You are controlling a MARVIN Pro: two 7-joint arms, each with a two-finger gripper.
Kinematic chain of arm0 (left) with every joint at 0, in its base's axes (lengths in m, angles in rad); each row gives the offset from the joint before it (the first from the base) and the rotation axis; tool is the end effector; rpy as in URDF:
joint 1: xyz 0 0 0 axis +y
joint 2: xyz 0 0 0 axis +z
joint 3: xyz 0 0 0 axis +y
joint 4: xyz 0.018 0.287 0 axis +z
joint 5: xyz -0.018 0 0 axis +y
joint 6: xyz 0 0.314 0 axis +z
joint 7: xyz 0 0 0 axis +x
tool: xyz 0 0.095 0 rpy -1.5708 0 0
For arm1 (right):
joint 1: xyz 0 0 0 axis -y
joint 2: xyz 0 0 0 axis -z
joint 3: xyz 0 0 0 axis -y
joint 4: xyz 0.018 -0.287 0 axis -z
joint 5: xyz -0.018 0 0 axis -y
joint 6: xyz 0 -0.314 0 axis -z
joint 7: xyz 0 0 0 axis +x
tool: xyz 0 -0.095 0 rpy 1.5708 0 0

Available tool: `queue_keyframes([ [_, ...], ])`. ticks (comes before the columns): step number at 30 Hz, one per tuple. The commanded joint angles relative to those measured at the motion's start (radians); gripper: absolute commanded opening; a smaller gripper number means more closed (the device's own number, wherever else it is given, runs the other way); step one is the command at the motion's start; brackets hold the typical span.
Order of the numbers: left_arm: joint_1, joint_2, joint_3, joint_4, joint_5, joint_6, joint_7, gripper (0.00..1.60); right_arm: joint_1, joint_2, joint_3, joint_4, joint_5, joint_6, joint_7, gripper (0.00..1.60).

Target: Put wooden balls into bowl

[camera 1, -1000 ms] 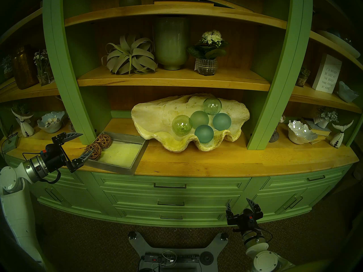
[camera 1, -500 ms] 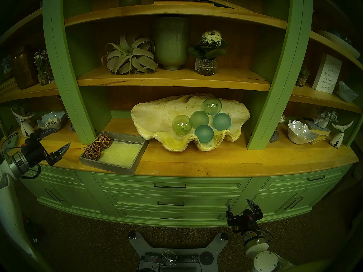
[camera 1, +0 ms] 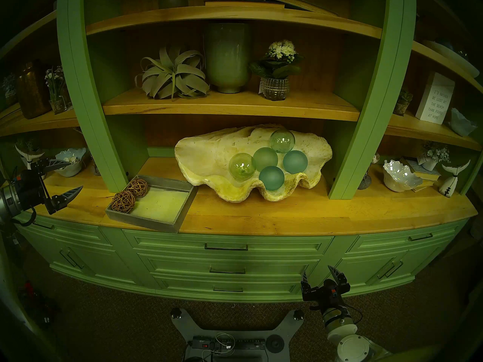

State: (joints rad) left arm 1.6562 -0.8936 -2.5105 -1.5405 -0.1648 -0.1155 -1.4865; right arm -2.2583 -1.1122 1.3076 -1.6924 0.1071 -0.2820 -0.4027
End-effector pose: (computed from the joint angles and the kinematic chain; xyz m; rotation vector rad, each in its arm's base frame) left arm 0.2666 0.3578 -0.1182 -2.0666 1.3393 -1.8937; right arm 0.1619 -0.0427 -0.4470 2.4125 0.2550 1.7501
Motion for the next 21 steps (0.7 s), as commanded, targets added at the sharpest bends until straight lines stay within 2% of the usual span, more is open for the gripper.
queue_keyframes([
  [1,-0.104,0.108,0.09,0.049,-0.005,0.077,0.003,1.6,0.008,-0.002,0.0,-0.022,-0.002,-0.007,0.0,1.6],
  [3,-0.114,0.14,0.139,0.079,0.001,0.095,0.003,1.6,0.008,-0.002,0.0,-0.022,-0.002,-0.007,0.0,1.6],
  [5,-0.127,0.144,0.179,0.102,0.021,0.103,0.003,1.6,0.008,-0.002,0.0,-0.023,-0.002,-0.007,0.0,1.6],
  [8,-0.146,0.193,0.261,0.168,0.019,0.123,0.003,1.6,0.008,-0.002,0.0,-0.023,-0.002,-0.007,0.0,1.6],
  [11,-0.17,0.198,0.305,0.19,0.026,0.131,0.003,1.6,0.008,-0.002,0.0,-0.023,-0.002,-0.007,0.0,1.6],
  [12,-0.178,0.234,0.355,0.214,0.018,0.136,0.003,1.6,0.008,-0.002,0.0,-0.023,-0.002,-0.007,0.0,1.6],
  [13,-0.179,0.21,0.333,0.204,0.029,0.136,0.003,1.6,0.008,-0.002,0.0,-0.024,-0.002,-0.007,0.0,1.6],
  [15,-0.204,0.232,0.397,0.232,0.023,0.144,0.003,1.6,0.008,-0.002,0.0,-0.024,-0.002,-0.007,0.0,1.6],
  [16,-0.205,0.219,0.394,0.231,0.03,0.142,0.003,1.6,0.008,-0.002,0.0,-0.024,-0.002,-0.007,0.0,1.6],
  [18,-0.234,0.238,0.462,0.262,0.026,0.144,0.003,1.6,0.008,-0.002,0.0,-0.024,-0.002,-0.007,0.0,1.6],
  [19,-0.229,0.22,0.446,0.254,0.031,0.145,0.003,1.6,0.008,-0.002,0.0,-0.024,-0.002,-0.007,0.0,1.6],
  [21,-0.26,0.229,0.503,0.277,0.032,0.143,0.003,1.6,0.008,-0.002,0.0,-0.024,-0.002,-0.007,0.0,1.6],
])
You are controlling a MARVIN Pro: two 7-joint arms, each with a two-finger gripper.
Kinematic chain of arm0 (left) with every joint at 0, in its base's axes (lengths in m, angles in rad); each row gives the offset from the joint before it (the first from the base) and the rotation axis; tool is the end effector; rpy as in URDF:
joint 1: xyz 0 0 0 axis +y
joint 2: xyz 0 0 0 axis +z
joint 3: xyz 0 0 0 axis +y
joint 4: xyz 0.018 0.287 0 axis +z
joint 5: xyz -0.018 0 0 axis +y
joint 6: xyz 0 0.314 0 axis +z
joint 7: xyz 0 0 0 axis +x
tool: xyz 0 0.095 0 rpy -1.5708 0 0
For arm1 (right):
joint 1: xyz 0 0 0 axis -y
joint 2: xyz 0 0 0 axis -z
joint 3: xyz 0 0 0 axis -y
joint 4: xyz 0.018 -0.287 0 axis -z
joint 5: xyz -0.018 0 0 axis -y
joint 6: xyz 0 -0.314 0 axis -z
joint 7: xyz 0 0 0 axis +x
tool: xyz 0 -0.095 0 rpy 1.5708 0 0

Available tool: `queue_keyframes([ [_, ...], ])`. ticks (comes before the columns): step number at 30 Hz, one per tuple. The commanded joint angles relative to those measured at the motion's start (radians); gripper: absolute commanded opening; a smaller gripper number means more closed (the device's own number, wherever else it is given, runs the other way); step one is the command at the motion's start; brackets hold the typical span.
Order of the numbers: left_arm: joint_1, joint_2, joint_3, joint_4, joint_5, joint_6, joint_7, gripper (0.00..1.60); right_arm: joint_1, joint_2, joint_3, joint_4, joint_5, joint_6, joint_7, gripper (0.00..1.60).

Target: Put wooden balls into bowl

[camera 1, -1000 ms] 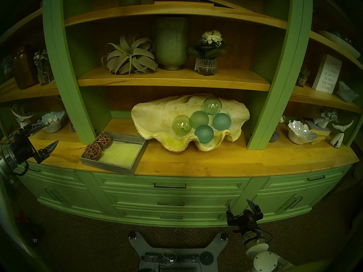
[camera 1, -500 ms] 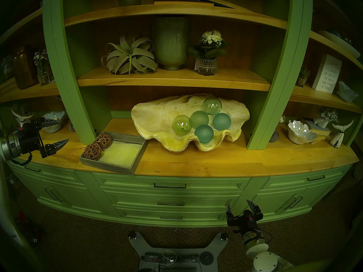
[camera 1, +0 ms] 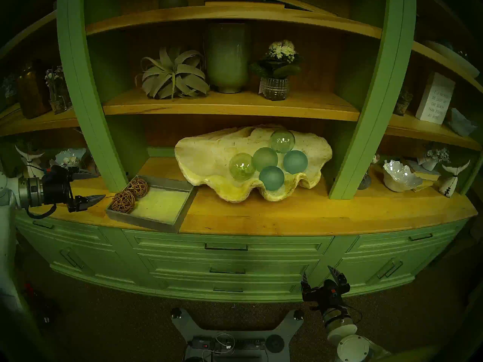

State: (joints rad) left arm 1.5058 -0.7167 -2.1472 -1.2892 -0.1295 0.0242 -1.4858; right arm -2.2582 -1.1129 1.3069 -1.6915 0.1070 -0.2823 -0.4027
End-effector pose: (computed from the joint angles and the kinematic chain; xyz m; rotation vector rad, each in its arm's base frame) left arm 0.3350 0.3531 -0.1552 2.2017 -1.2610 1.4957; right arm 0.1617 -0.0424 -0.4473 2.4135 0.2546 1.7496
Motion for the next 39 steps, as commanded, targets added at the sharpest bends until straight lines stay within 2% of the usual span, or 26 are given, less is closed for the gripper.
queue_keyframes([
  [1,-0.104,0.046,0.139,0.021,0.001,0.002,0.002,1.6,0.008,-0.001,0.001,-0.025,-0.002,-0.007,0.0,1.6],
  [8,-0.181,0.06,0.283,0.09,0.026,-0.02,0.002,1.6,0.007,-0.001,0.001,-0.026,-0.002,-0.007,0.0,1.6],
  [9,-0.163,0.054,0.274,0.076,0.031,-0.027,0.002,1.6,0.007,-0.001,0.001,-0.026,-0.002,-0.007,0.0,1.6],
  [10,-0.182,0.062,0.306,0.091,0.031,-0.031,0.002,1.6,0.007,-0.001,0.001,-0.026,-0.002,-0.007,0.0,1.6],
  [14,-0.216,0.058,0.357,0.127,0.06,-0.062,0.013,1.6,0.007,-0.001,0.001,-0.026,-0.002,-0.007,0.0,1.6],
  [19,-0.264,0.06,0.388,0.156,0.078,-0.087,0.032,1.6,0.008,-0.001,0.001,-0.025,-0.002,-0.007,0.0,1.6],
  [27,-0.34,0.1,0.401,0.148,0.039,-0.109,0.002,1.6,0.007,-0.001,0.001,-0.025,-0.002,-0.007,0.0,1.6],
  [28,-0.329,0.107,0.399,0.139,0.032,-0.113,0.002,1.6,0.007,-0.001,0.001,-0.026,-0.002,-0.007,0.0,1.6],
  [39,-0.427,0.145,0.501,0.287,0.02,-0.183,0.002,1.6,0.005,0.0,0.001,-0.03,-0.002,-0.007,0.0,1.6],
])
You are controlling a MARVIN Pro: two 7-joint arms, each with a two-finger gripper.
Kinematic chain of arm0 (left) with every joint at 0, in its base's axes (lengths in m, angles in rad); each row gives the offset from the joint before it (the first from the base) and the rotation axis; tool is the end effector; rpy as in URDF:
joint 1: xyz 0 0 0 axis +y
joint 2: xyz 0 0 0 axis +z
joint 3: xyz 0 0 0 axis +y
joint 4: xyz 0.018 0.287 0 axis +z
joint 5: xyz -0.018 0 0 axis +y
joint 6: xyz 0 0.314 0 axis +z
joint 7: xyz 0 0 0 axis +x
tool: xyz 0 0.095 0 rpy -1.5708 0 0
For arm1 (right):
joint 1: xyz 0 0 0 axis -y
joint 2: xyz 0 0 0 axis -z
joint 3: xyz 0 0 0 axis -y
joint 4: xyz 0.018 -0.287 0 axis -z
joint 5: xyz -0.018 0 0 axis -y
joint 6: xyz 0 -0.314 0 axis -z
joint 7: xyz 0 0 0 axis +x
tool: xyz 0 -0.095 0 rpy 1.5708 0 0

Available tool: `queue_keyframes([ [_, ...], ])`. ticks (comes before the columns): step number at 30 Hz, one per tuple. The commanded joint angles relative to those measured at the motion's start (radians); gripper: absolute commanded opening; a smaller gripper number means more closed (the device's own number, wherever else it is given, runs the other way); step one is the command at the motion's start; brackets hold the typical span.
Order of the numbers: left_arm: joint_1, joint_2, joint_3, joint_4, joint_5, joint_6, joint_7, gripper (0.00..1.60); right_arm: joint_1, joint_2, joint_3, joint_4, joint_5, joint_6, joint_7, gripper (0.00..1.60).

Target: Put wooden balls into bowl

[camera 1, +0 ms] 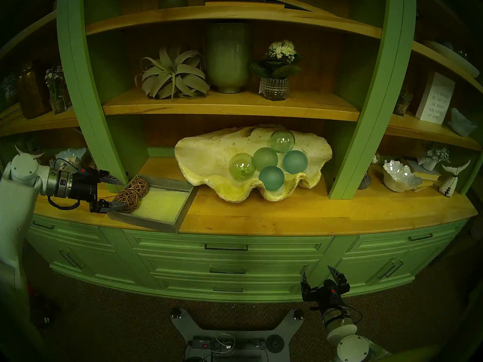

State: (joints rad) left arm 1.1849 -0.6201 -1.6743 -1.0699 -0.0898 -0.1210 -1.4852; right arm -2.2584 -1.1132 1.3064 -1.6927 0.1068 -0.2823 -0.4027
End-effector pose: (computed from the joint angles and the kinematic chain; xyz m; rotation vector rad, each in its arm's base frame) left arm 0.3997 0.3289 -0.1747 2.1456 -1.5530 1.2316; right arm 0.1617 -0.0420 -0.4471 2.4136 0.2544 1.7511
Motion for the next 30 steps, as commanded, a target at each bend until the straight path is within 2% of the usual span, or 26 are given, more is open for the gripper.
queue_keyframes([
  [1,-0.111,0.05,0.032,0.075,-0.019,-0.042,0.002,1.6,0.005,0.0,0.002,-0.029,-0.002,-0.007,0.0,1.6],
  [5,-0.149,0.046,0.052,0.116,-0.009,-0.061,0.002,1.6,0.006,0.0,0.002,-0.028,-0.002,-0.007,0.0,1.6],
  [11,-0.184,0.032,0.079,0.132,-0.014,-0.067,0.002,1.6,0.006,0.0,0.002,-0.028,-0.002,-0.007,0.0,1.6],
  [24,-0.269,-0.02,0.207,0.192,-0.048,-0.08,0.002,1.6,0.004,0.001,0.002,-0.031,-0.001,-0.006,0.0,1.6],
  [30,-0.333,-0.042,0.27,0.271,-0.042,-0.095,0.002,1.6,0.004,0.001,0.002,-0.031,-0.001,-0.006,0.0,1.6],
])
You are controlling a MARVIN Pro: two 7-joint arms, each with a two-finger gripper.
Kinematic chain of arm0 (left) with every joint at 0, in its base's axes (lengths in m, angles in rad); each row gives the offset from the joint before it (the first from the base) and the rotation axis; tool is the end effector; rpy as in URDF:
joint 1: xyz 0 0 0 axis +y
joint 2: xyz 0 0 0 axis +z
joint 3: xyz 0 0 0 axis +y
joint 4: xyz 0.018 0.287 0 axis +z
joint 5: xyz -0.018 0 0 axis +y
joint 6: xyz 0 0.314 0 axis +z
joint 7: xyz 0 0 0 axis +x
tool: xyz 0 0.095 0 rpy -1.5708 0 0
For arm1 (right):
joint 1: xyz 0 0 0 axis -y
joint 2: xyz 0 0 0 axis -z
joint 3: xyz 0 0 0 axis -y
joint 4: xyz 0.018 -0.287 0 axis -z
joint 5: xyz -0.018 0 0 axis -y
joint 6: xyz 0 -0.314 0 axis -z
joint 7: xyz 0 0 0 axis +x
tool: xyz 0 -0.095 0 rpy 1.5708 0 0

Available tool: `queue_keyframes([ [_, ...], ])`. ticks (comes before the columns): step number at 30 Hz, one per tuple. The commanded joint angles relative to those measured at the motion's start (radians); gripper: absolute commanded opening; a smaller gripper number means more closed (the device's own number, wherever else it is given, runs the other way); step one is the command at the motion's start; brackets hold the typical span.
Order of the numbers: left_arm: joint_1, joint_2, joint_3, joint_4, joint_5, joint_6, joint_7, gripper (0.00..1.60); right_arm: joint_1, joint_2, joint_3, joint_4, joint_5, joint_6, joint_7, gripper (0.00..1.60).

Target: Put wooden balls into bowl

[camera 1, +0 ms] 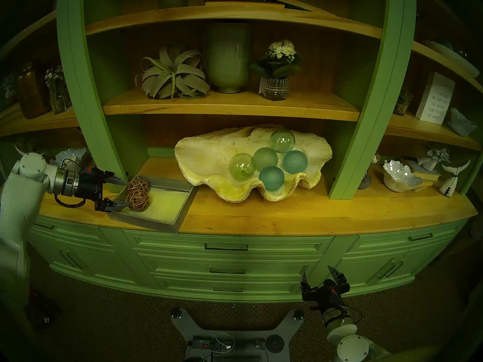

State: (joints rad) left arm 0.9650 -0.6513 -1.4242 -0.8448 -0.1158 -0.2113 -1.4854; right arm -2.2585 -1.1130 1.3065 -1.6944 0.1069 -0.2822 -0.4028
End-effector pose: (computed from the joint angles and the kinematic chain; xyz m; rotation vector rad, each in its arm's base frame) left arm 0.4294 0.3226 -0.2006 2.0968 -1.5484 1.1770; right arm 0.1620 -0.0418 -0.4465 2.4129 0.2540 1.7530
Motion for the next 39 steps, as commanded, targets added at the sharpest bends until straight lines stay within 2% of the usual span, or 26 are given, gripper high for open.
queue_keyframes([
  [1,-0.123,-0.013,0.025,0.055,-0.013,-0.008,0.002,1.6,0.004,0.0,0.002,-0.029,-0.001,-0.006,0.0,1.6],
  [5,-0.134,-0.018,0.033,0.057,-0.015,-0.009,0.002,1.6,0.005,0.0,0.002,-0.028,-0.001,-0.006,0.0,1.6],
  [7,-0.167,-0.024,0.061,0.084,-0.01,-0.016,0.002,1.6,0.005,0.0,0.002,-0.028,-0.001,-0.006,0.0,1.6],
  [13,-0.189,-0.028,0.106,0.111,0.007,-0.031,0.002,1.6,0.004,0.001,0.002,-0.029,-0.001,-0.006,0.0,1.6],
  [17,-0.238,-0.036,0.17,0.162,0.029,-0.049,0.002,1.6,0.004,0.001,0.002,-0.03,-0.001,-0.006,0.0,1.6],
  [18,-0.215,-0.034,0.157,0.142,0.031,-0.045,0.002,1.6,0.004,0.001,0.002,-0.03,-0.001,-0.006,0.0,1.6],
  [19,-0.252,-0.039,0.19,0.179,0.036,-0.053,0.002,1.6,0.004,0.001,0.002,-0.03,-0.001,-0.006,0.0,1.6],
  [20,-0.233,-0.037,0.178,0.162,0.04,-0.05,0.002,1.6,0.004,0.001,0.002,-0.03,-0.001,-0.006,0.0,1.6],
  [21,-0.25,-0.04,0.193,0.179,0.042,-0.055,0.002,1.6,0.004,0.001,0.002,-0.03,-0.001,-0.006,0.0,1.6],
  [31,-0.325,-0.08,0.258,0.258,0.029,-0.067,0.002,1.6,0.004,0.001,0.002,-0.029,-0.001,-0.006,0.0,1.6],
  [39,-0.351,-0.124,0.314,0.308,-0.003,-0.075,0.002,1.6,0.004,0.001,0.002,-0.03,-0.001,-0.006,0.0,1.6],
])
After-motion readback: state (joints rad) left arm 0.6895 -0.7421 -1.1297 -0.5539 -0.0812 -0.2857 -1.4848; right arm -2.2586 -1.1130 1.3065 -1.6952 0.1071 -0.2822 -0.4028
